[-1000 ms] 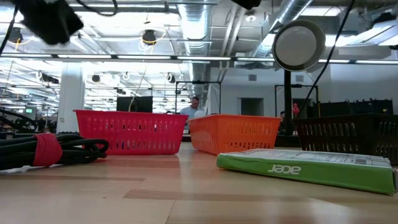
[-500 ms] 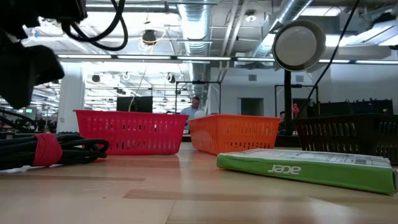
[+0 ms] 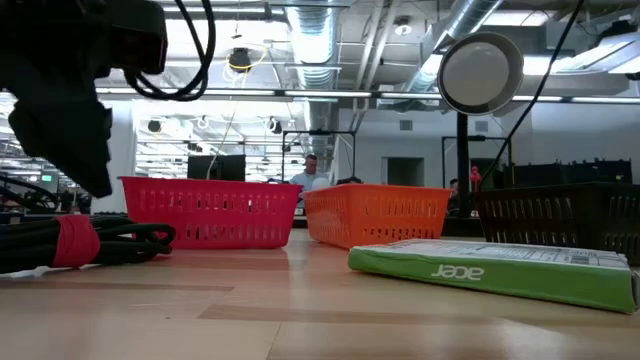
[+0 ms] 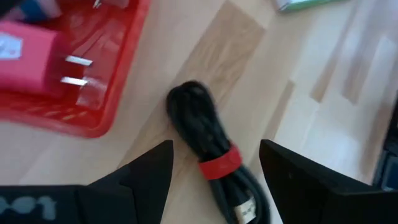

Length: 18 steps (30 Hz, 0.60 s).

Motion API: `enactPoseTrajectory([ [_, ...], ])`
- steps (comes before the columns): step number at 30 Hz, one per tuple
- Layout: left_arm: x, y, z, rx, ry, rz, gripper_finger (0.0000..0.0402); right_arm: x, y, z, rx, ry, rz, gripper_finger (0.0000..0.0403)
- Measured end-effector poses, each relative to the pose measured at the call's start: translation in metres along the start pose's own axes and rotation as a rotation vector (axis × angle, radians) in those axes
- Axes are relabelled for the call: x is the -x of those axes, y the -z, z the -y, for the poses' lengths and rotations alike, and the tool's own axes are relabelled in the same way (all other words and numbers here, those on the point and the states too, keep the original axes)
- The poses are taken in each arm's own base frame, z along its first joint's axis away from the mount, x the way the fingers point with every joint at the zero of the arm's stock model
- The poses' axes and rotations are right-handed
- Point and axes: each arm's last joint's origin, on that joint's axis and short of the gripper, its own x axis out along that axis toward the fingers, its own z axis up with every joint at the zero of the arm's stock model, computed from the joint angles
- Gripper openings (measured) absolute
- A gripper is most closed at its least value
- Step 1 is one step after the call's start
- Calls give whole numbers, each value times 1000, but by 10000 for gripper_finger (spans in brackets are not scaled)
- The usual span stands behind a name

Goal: Pick and place items into bin
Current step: Put the black USB cable into the orange bin

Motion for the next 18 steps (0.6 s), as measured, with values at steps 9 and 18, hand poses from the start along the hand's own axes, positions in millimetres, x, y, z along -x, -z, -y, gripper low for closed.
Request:
enactPoseTrajectory([
  [9, -20, 9, 2, -3, -1, -57, 229, -3, 3, 10, 26, 73, -52, 108],
  [18, -43, 18, -2, -3, -53, -104, 229, -10, -4, 24, -1, 110, -57, 108],
])
